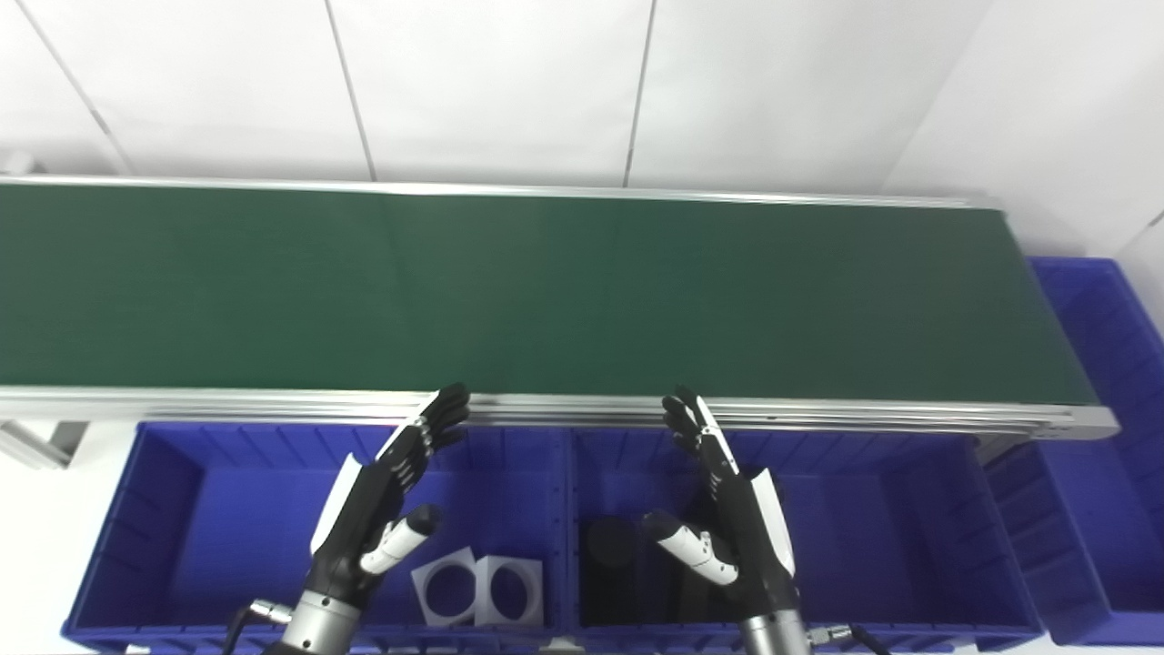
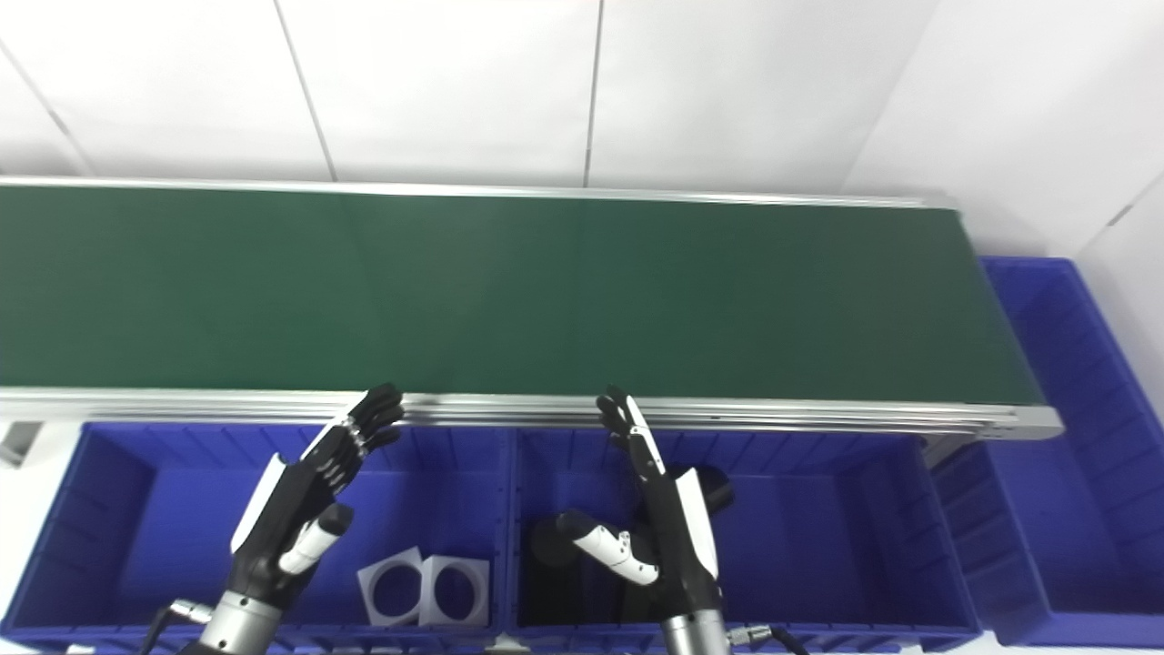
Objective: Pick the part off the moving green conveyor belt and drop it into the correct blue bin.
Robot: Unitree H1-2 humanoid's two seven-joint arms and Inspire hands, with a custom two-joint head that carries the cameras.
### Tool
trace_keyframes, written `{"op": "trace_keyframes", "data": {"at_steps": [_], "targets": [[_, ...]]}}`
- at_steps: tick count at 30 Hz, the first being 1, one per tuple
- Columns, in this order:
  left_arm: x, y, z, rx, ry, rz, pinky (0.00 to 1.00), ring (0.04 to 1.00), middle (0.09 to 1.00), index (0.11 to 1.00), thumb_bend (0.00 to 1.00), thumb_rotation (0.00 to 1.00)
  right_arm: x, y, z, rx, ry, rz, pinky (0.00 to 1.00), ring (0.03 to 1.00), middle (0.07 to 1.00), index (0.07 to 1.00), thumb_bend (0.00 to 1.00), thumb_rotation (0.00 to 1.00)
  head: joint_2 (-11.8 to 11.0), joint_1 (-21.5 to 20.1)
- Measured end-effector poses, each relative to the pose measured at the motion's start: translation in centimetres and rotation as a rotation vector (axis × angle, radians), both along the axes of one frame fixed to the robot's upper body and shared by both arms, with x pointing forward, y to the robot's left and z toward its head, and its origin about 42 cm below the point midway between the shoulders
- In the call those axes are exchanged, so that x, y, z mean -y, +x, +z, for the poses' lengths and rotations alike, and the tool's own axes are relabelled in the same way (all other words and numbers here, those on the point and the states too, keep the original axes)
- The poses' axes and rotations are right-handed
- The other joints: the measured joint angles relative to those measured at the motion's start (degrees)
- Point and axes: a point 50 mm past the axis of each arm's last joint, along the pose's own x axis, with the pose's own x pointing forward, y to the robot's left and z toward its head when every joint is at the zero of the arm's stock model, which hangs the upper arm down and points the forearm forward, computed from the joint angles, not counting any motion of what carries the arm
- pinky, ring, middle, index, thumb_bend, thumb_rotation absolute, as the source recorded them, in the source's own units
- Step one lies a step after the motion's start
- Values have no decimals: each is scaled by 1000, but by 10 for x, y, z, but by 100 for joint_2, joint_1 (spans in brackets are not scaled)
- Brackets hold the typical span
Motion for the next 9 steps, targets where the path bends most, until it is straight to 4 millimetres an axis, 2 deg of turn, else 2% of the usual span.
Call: {"op": "trace_keyframes", "data": {"at_steps": [1,4,9], "targets": [[1,0,0,0,-1,-1,852,895,916,897,730,839,1,0,-1,-3,0,3,883,896,917,967,866,811,0,0],[3,-1,-1,-2,2,-7,877,911,932,909,737,839,3,-2,-5,-15,3,-1,904,905,913,960,856,813,-210,53],[2,-4,-8,-32,3,-5,890,916,935,910,751,830,7,-4,-12,-37,2,-4,889,901,910,968,825,802,-395,-35]]}}
